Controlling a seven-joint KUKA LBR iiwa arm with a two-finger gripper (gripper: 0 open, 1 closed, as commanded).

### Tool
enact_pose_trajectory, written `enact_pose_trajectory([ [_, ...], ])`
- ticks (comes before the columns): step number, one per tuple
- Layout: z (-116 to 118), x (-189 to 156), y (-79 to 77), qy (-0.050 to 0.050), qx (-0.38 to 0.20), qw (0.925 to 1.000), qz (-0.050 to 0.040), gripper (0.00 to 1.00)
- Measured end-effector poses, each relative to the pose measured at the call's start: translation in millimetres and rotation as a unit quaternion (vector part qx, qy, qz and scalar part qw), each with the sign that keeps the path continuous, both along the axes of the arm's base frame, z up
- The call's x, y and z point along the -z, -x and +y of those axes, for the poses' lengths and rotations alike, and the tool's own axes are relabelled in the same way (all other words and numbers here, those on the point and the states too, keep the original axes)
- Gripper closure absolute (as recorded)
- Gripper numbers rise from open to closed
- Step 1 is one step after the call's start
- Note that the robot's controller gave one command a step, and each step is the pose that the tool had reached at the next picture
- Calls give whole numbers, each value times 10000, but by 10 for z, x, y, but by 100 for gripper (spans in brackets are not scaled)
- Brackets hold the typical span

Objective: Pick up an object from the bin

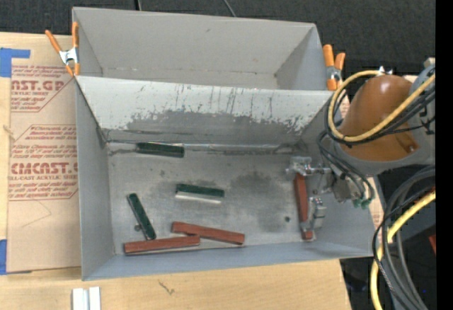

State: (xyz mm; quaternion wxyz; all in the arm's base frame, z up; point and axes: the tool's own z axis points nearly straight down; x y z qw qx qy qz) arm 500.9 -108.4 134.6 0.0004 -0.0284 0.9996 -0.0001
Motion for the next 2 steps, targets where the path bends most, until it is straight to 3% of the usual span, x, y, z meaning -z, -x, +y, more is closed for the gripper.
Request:
enact_pose_trajectory([
  [1, -37, 74, -12, -1, -1267, 9919, 1, 0],
  [2, -88, 665, -180, -5, 1451, 9894, 11, 100],
])
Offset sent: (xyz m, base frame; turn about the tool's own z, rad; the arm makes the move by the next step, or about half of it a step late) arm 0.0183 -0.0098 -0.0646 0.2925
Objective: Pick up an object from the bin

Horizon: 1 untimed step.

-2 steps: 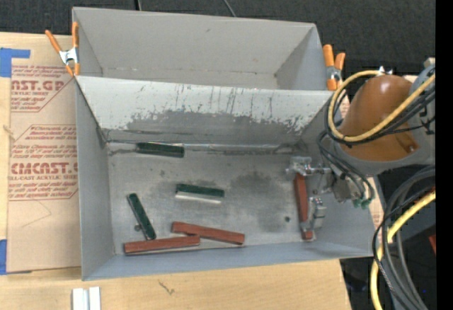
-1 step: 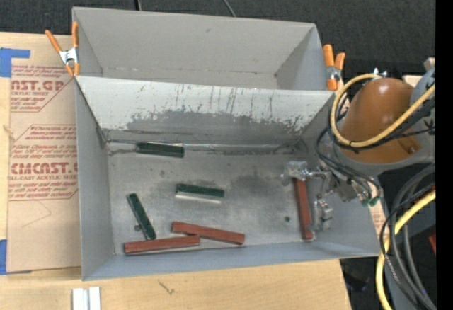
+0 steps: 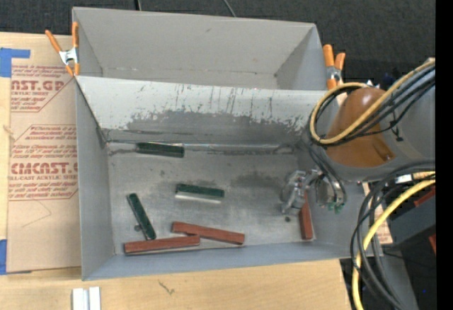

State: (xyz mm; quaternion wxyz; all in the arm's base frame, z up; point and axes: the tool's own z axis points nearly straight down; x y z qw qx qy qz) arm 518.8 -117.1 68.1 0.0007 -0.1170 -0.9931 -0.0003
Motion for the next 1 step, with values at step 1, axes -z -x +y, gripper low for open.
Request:
enact_pose_trajectory([
  [1, -4, -11, -2, 7, 1, 10000, -4, 0],
])
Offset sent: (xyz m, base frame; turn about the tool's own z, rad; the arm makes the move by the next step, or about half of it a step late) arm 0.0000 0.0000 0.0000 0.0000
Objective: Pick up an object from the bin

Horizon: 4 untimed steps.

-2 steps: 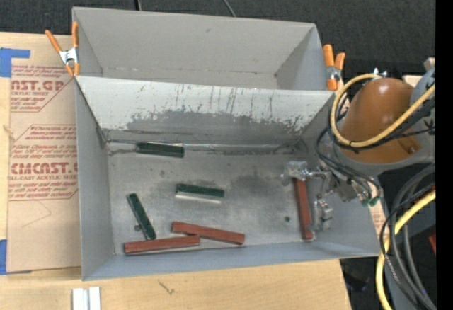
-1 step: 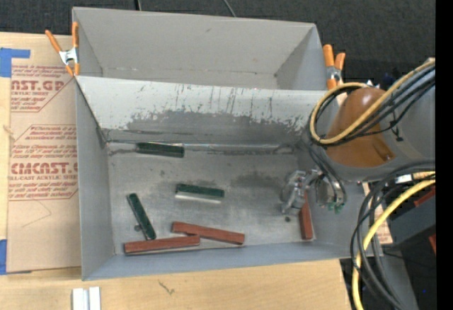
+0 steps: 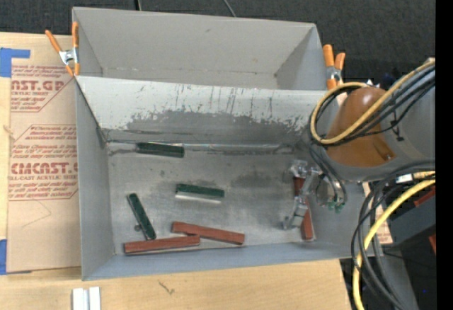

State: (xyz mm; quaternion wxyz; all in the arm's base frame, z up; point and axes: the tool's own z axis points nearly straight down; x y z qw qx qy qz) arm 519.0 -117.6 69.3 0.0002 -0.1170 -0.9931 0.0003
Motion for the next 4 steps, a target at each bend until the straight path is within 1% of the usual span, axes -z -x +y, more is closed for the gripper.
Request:
enact_pose_trajectory([
  [1, 0, 0, 0, 1, -2, 10000, 1, 0],
  [2, -111, -422, 91, -8, -423, 9991, 21, 0],
  [3, -347, -1150, 325, -5, -957, 9954, 3, 0],
  [4, -361, -596, 259, 14, -1615, 9869, -37, 0],
])
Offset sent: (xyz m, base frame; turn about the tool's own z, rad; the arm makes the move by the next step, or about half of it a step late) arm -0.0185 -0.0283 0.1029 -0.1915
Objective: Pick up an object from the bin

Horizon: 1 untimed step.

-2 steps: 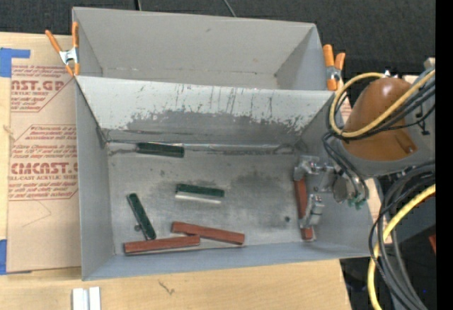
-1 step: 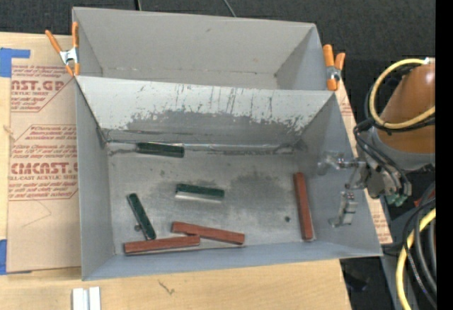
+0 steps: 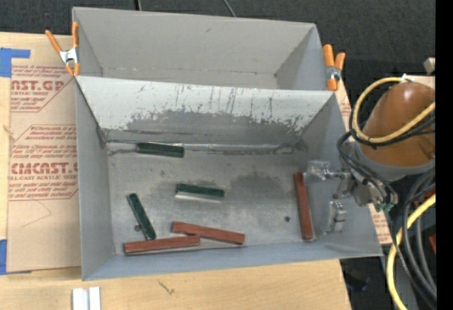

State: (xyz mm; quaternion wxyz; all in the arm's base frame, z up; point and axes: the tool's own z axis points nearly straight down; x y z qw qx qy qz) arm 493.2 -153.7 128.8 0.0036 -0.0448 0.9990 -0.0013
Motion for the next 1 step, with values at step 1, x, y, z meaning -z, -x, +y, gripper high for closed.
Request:
enact_pose_trajectory([
  [1, 57, 491, -4, -8, -1396, 9902, 34, 0],
])
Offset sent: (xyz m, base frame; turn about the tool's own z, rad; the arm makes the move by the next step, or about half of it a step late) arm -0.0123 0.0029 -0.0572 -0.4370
